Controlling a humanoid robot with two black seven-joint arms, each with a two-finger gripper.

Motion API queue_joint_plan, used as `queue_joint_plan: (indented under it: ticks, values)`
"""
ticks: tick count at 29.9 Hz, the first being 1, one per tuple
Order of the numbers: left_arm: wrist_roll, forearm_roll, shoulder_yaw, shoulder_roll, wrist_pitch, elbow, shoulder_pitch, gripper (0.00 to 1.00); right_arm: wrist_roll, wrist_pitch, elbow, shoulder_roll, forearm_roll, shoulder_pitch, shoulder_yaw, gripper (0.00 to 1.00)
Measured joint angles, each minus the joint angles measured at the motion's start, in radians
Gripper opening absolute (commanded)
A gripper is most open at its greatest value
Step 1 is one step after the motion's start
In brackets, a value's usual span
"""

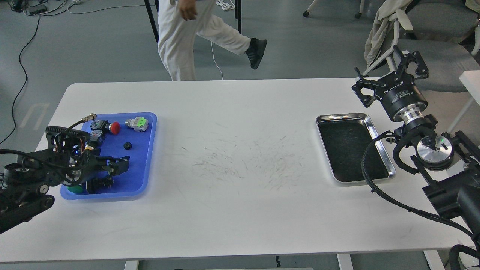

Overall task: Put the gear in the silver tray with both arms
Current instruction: 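Lower the left gripper into the blue tray and grasp a small black gear, then lift the gear and carry it with the left gripper to the table center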

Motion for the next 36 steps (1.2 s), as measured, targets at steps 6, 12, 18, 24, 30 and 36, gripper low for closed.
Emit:
queue_joint_plan:
  ticks: [6,12,18,24,30,36]
  values:
    - [0.000,0.000,0.000,-0.018,0.000,0.024,0.013,0.82,0.000,0.000,-0.001,-0.001,0.000,0.000,0.000,0.99]
    - [0.000,0.000,0.000,-0.022,0.000,0.033,0.018,0.71,0.000,0.001,-0.001,-0.001,0.000,-0.002,0.000,0.99]
    - [-0.003,0.000,-0.001,-0.034,-0.001,0.042,0.027,0.53,0.000,0.003,0.001,-0.001,0.000,-0.006,0.000,0.99]
    - [-0.003,0.000,-0.001,-0.046,-0.007,0.046,0.028,0.32,0.000,0.014,0.001,-0.002,0.000,-0.009,0.000,0.99]
    - [-0.003,-0.001,-0.001,-0.059,-0.013,0.050,0.027,0.12,0.000,0.017,-0.001,-0.002,0.000,-0.010,0.001,0.99]
    - [-0.003,-0.002,-0.001,-0.060,-0.027,0.052,0.022,0.06,0.000,0.017,-0.001,-0.003,0.000,-0.010,0.002,0.99]
